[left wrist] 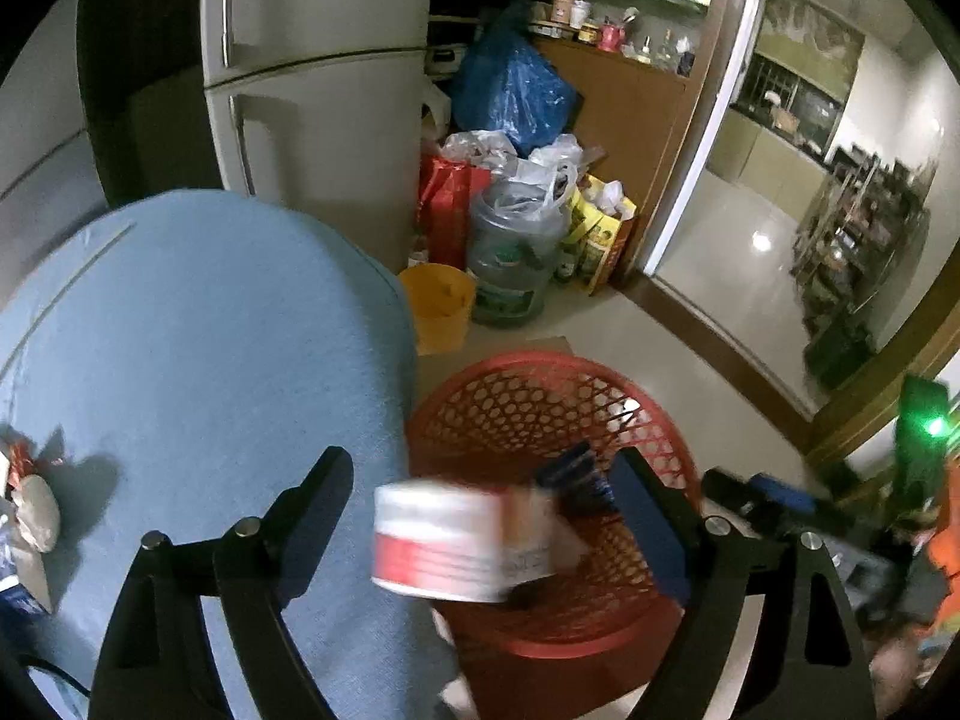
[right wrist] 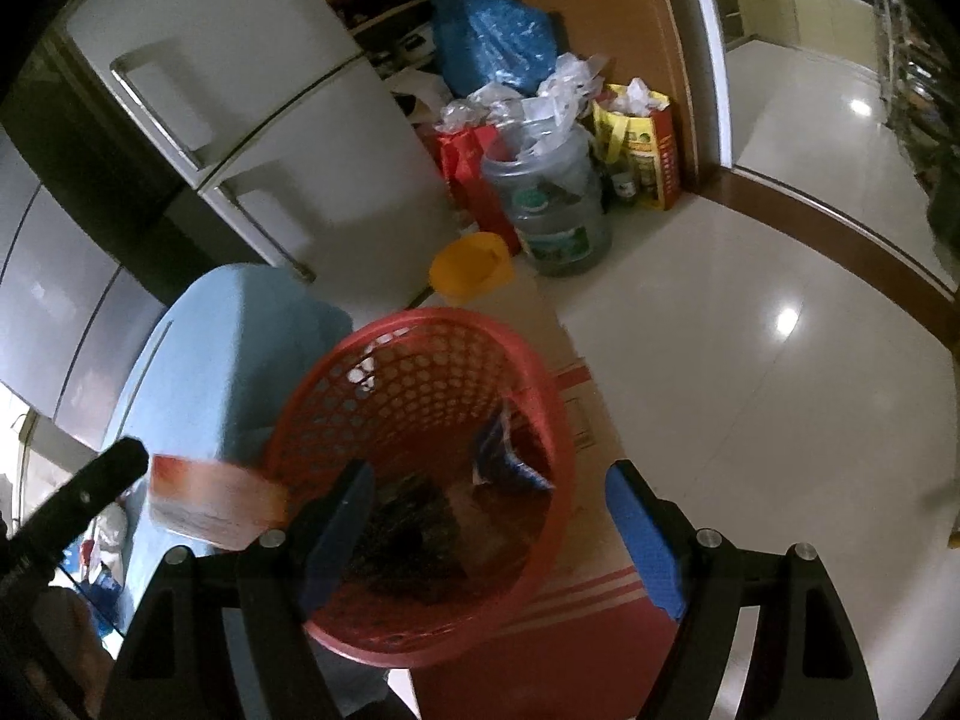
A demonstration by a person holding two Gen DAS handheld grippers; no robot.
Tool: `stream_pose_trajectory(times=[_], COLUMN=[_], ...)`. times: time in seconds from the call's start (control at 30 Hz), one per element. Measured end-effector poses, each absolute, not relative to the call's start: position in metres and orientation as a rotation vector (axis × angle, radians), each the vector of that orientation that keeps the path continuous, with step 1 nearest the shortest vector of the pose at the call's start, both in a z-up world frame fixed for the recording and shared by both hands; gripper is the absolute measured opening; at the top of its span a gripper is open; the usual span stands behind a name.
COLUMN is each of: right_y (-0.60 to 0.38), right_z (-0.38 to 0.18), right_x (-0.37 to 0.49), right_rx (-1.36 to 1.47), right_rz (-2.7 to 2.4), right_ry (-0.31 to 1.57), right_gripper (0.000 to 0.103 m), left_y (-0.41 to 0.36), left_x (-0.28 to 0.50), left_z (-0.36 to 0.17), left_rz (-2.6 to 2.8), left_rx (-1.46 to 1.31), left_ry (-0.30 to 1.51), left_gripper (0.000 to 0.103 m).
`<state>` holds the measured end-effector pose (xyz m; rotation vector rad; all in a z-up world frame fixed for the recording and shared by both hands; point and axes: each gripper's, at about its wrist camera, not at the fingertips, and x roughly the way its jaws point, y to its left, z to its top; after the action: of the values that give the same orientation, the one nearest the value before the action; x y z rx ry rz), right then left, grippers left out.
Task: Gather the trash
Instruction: 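Open both tools to drop the box and wrapper into the basket, then grasp the blue plastic bag with the left tool while the right tool grasps the white tissue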
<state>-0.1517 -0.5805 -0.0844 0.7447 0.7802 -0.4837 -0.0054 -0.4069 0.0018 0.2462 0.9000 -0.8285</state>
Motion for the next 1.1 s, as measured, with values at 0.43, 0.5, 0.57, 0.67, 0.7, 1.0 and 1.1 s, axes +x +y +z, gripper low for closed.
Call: stream_pose_trajectory(times=[0.43, 0.5, 0.57, 0.67, 0.7, 1.0, 1.1], right_y=[-0.571, -0.569, -0.565, -0.556, -0.552, -0.495, -0.473], right_z=[-0.087, -0.089, -0.09, -0.092, -0.092, -0.078, -0.074], right_x=[-0.164, -0.162, -0.159, -0.15, -0.147, -0.108, -0.095], right_rx=[0.738, 0.746, 0.745, 0.733, 0.723, 0.631, 0.596], right_rz=[-0.506, -0.496, -0.483, -0.45, -0.44, -0.33, -0.294], right_ry=[0.786, 0.784, 0.785, 0.805, 0.808, 0.83, 0.843], right_gripper=[0.082, 0.082, 0.082, 0.082, 0.082, 0.082, 0.082], left_y=[-0.374, -0.352, -0.326, -0.285, -0.272, -0.116, -0.067], left_x=[0.003, 0.003, 0.001, 0.0, 0.001, 0.015, 0.03], left_z=[0.019, 0.02, 0.018, 0.013, 0.014, 0.012, 0.01], left_rz=[-0.809, -0.764, -0.708, -0.618, -0.583, -0.187, -0.073], left_rx=[0.195, 0.19, 0.192, 0.201, 0.201, 0.068, 0.0], left_ry=[0.842, 0.832, 0.824, 0.815, 0.81, 0.758, 0.757], left_gripper=[0.088, 0.088, 0.088, 0.088, 0.088, 0.088, 0.088])
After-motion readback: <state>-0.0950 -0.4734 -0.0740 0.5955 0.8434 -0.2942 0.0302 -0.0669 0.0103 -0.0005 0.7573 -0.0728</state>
